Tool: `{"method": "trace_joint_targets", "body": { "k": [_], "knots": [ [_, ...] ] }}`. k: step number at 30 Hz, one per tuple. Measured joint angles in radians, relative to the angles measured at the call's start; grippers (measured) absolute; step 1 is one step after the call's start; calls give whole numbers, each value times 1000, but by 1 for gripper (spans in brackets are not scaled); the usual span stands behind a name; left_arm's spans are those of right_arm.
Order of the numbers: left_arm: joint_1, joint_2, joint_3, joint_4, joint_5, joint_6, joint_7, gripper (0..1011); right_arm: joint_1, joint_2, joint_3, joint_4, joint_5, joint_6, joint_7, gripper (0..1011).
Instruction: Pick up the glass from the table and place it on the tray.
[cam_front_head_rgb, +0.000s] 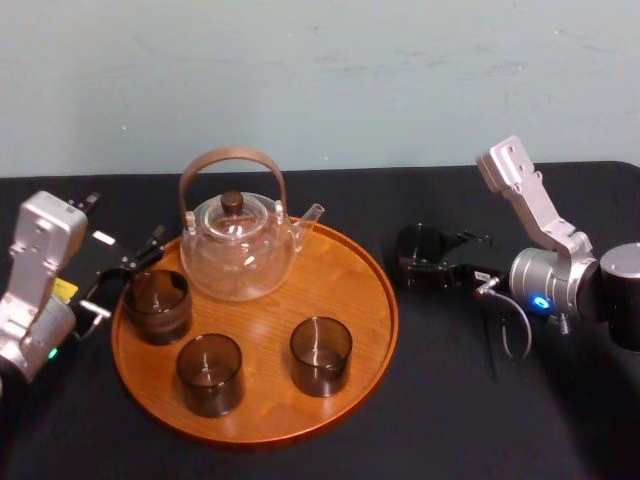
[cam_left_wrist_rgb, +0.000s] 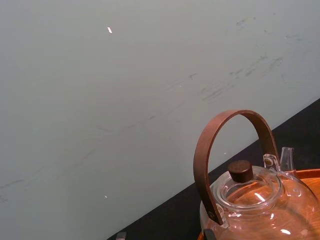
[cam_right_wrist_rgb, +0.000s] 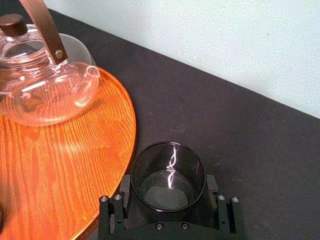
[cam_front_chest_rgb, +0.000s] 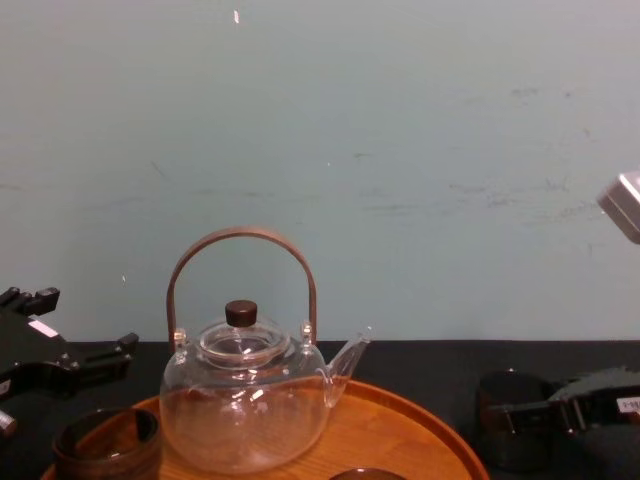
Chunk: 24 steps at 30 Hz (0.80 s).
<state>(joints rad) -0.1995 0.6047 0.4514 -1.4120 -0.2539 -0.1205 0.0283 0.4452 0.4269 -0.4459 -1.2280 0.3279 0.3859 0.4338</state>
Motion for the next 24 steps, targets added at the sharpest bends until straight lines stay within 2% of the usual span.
{"method": "trace_joint_targets", "body": {
  "k": [6,13,24],
  "knots": [
    [0,0,0,0,0,0,0,1001,-15,13,17,-30,12,0,9,885],
    [0,0,0,0,0,0,0,1001,-51,43,42,-112,33,-4,13,885],
    [0,0,0,0,0,0,0,1001,-81,80,53,-206,56,-10,22,885]
  ]
}}
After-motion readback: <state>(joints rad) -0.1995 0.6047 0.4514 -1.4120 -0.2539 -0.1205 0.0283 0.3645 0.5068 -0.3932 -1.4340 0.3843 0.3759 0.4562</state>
